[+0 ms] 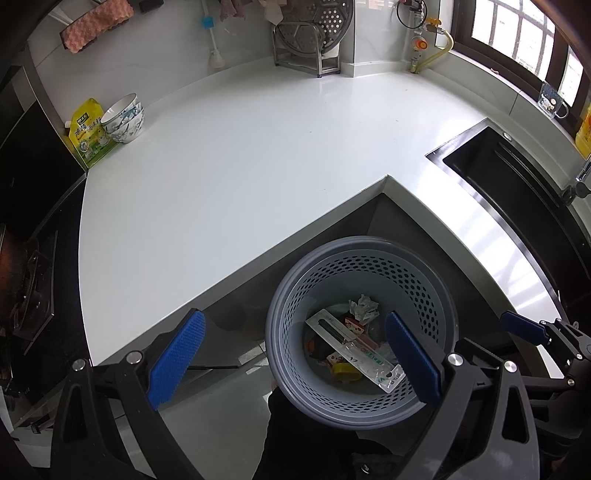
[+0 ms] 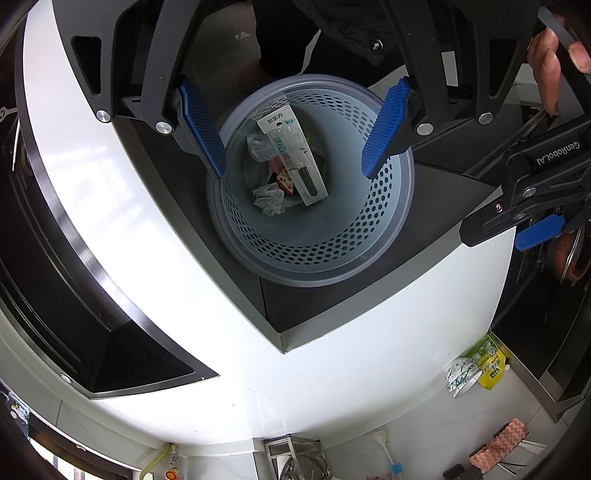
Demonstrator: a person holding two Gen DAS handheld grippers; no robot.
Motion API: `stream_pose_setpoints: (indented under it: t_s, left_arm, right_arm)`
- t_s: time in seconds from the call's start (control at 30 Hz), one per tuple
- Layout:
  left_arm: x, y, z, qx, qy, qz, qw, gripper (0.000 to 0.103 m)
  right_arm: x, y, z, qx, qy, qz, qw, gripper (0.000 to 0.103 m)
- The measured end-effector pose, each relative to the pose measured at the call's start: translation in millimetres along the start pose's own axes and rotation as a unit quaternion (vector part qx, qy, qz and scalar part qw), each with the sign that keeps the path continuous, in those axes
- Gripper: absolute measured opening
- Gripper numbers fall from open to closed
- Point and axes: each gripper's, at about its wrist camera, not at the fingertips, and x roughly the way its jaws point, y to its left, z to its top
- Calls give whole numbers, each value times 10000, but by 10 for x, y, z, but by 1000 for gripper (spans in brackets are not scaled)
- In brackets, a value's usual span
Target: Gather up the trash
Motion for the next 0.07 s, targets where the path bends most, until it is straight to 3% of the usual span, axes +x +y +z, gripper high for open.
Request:
stream_pose_setpoints:
  t_s: [0.07]
  left_arm:
    - [3,4,2,-7,11,1,10000,96]
  right_arm:
    - [-2,0,0,-1,-1,-2,10000,72]
